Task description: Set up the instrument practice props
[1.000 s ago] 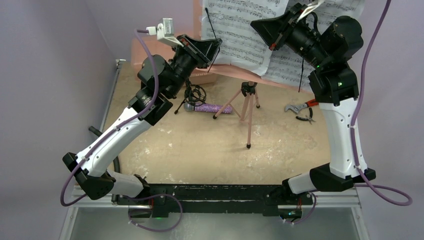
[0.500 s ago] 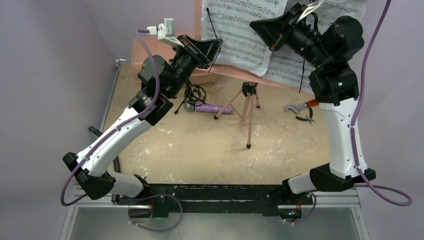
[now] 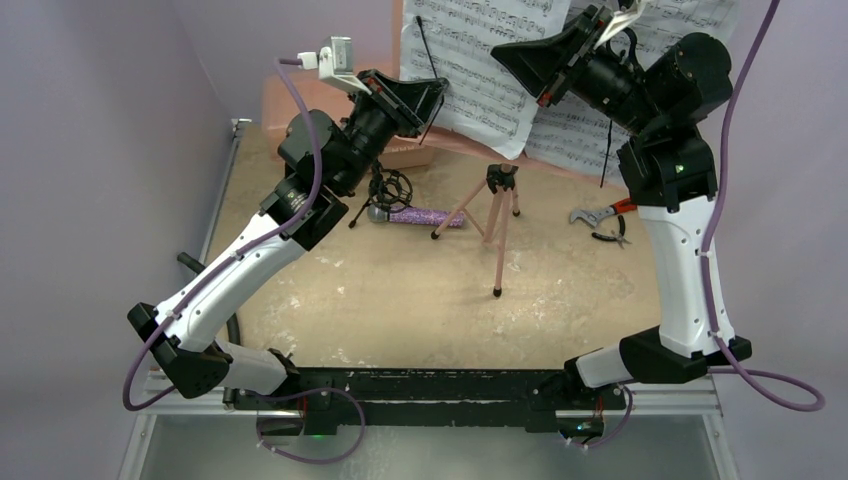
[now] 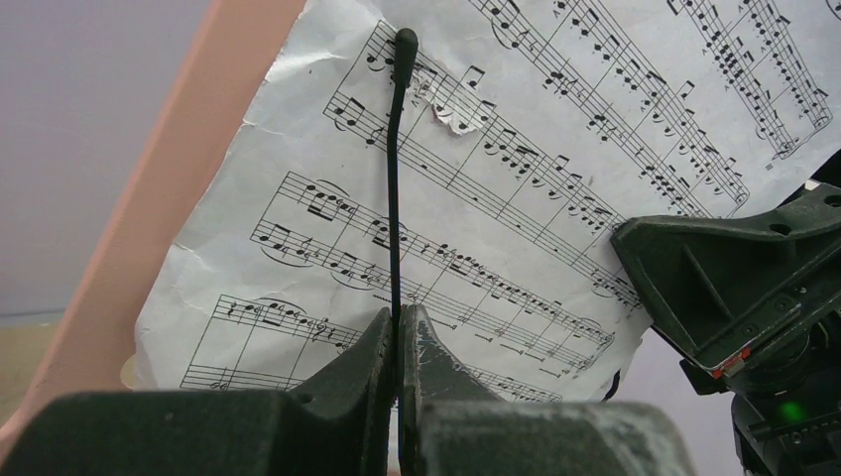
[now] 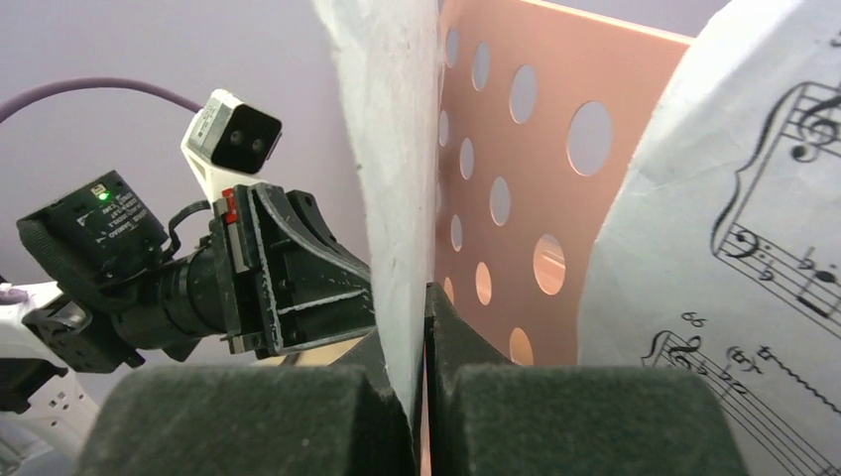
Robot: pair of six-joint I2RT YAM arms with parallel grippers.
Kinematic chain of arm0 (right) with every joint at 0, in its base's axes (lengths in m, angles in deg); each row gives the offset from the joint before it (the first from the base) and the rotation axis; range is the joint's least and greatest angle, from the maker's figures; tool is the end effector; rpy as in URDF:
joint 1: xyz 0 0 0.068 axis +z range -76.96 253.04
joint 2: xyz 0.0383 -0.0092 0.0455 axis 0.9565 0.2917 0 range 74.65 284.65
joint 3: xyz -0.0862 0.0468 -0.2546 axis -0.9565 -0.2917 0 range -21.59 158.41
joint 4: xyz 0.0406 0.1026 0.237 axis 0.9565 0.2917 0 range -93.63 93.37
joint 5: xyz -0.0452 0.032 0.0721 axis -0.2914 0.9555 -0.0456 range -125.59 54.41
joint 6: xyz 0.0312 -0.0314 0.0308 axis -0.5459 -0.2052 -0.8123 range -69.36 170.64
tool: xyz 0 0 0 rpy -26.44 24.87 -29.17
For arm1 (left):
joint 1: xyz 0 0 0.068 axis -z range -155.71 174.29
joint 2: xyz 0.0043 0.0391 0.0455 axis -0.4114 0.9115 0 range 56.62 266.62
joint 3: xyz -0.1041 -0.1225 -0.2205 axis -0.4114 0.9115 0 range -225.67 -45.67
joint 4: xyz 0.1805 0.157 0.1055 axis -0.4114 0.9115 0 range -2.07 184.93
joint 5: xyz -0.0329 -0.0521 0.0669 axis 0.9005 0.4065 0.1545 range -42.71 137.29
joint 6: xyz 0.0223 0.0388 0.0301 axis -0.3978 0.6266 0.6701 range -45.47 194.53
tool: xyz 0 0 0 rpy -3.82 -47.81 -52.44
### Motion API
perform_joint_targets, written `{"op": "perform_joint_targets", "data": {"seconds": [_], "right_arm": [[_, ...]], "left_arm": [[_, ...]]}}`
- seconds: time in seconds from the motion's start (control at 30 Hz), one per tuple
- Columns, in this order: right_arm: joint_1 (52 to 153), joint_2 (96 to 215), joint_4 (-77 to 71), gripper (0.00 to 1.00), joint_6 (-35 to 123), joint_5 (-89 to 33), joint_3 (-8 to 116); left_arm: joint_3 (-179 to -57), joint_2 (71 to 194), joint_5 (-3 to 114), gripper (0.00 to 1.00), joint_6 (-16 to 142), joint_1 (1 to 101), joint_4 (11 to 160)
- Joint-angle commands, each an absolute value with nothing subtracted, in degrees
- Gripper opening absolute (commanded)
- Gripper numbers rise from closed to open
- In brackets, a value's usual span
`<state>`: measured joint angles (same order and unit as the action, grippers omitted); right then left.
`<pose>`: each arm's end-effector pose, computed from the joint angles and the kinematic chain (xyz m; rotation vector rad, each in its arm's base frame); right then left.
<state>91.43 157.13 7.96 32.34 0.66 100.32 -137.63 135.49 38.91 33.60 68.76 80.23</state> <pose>0.2092 0.0917 0.6252 -0.5894 1.0831 0.9025 0.2150 -0.2038 0.5253 -0.0976 1.2998 -1.2043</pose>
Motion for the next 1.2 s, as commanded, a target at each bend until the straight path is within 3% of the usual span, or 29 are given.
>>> {"op": "perform_joint_targets", "data": {"seconds": [0.0, 0.7, 0.83, 0.97, 1.17], "right_arm": [[92.13, 157.54, 4.76, 0.0, 32.02, 2.79, 101.18], [96.46, 160.69, 8.64, 0.0, 32.88, -3.21, 103.75], [96.73, 160.55, 10.54, 0.0, 33.13, -5.57, 104.47], [96.69, 159.46, 11.23, 0.12, 33.6, -9.17, 104.15], [96.74, 158.5, 13.66, 0.35, 34.45, -13.78, 105.04]], "left_arm": [[-139.02, 134.76, 39.97, 0.0, 33.22, 68.72, 73.1], [-138.04, 133.2, 39.76, 0.0, 34.0, 68.69, 73.11], [-137.62, 132.71, 39.58, 0.16, 34.1, 68.75, 73.42], [-137.01, 132.27, 38.92, 0.24, 34.1, 68.76, 73.42], [-136.54, 131.82, 38.94, 0.26, 34.28, 68.71, 73.66]]}}
